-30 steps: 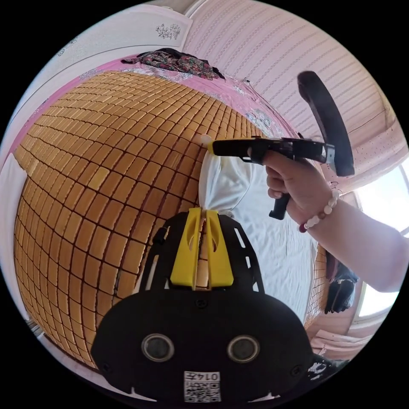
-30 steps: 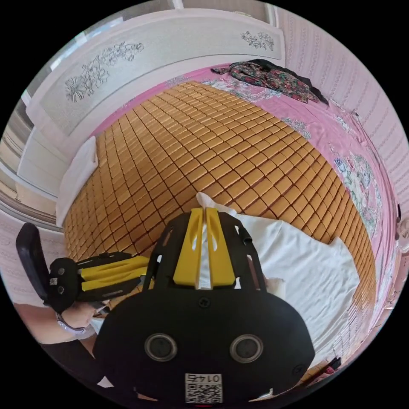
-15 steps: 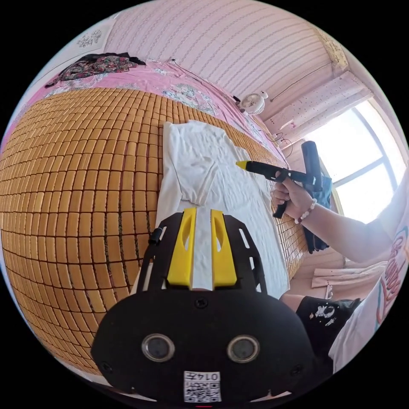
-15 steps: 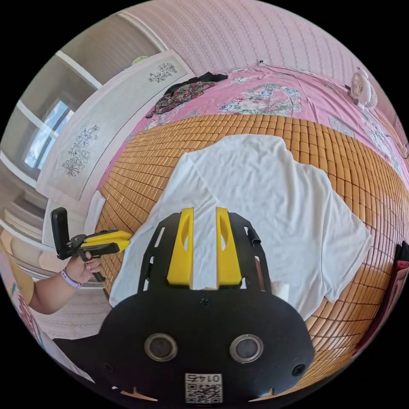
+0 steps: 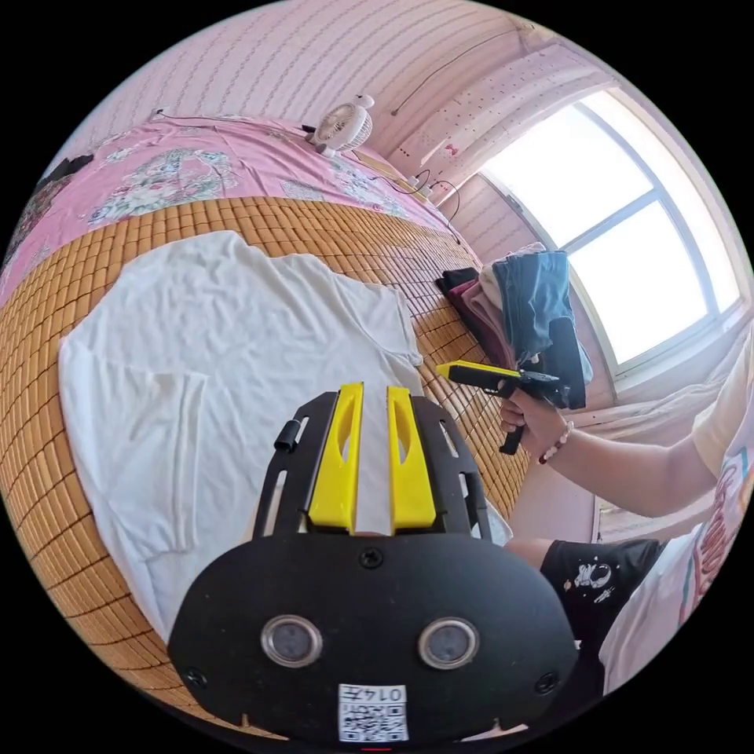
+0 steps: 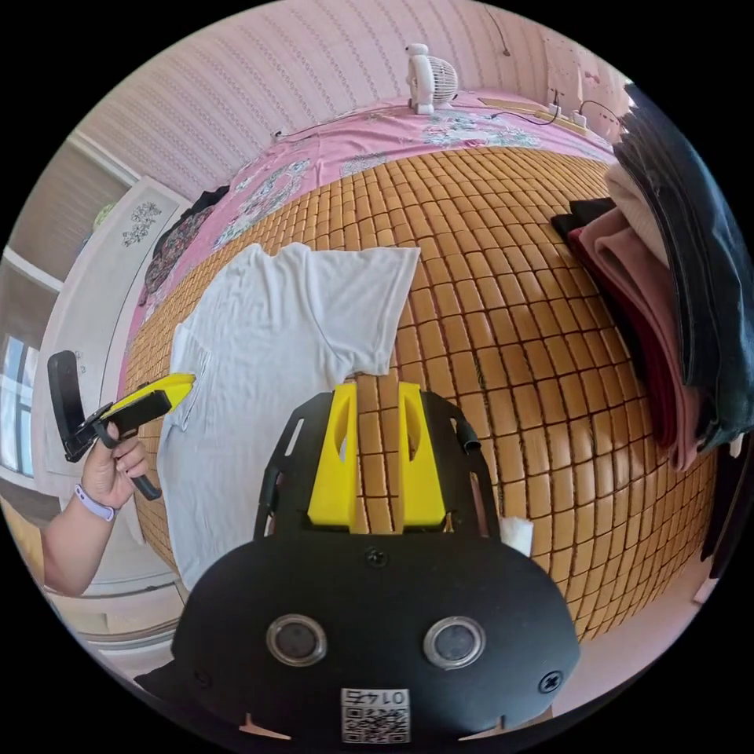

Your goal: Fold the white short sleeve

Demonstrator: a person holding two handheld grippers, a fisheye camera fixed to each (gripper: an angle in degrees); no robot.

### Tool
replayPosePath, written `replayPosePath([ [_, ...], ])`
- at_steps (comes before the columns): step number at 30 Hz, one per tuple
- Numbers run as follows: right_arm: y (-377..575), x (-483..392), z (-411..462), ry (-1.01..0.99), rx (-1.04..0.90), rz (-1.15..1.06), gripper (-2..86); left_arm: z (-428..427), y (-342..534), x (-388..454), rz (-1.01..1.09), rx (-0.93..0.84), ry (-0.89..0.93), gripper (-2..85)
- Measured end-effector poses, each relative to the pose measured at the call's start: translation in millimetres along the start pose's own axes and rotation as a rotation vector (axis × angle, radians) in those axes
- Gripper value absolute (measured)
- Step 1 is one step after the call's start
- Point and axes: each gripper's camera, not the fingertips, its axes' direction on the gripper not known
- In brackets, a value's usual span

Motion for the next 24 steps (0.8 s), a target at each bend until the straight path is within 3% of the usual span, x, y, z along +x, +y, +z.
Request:
replayPosePath([
  [15,-8.4,-6.8,-5.9,-0.051,0.051,-0.088,1.6,213.4,-138.5,78.6,0.148,-0.115,-0.185,8.3],
  [21,-6.2,-9.5,-17.7,-0.077,0.042,-0.110,0.8,243.1,-144.0,86.6,0.191,-0.145,-0.309,4.3],
  [24,-3.0,-22.1,-29.6,0.013,0.064,-0.158,0.8,230.2,-141.8,82.3,0.163,-0.091,-0.341,0.5],
])
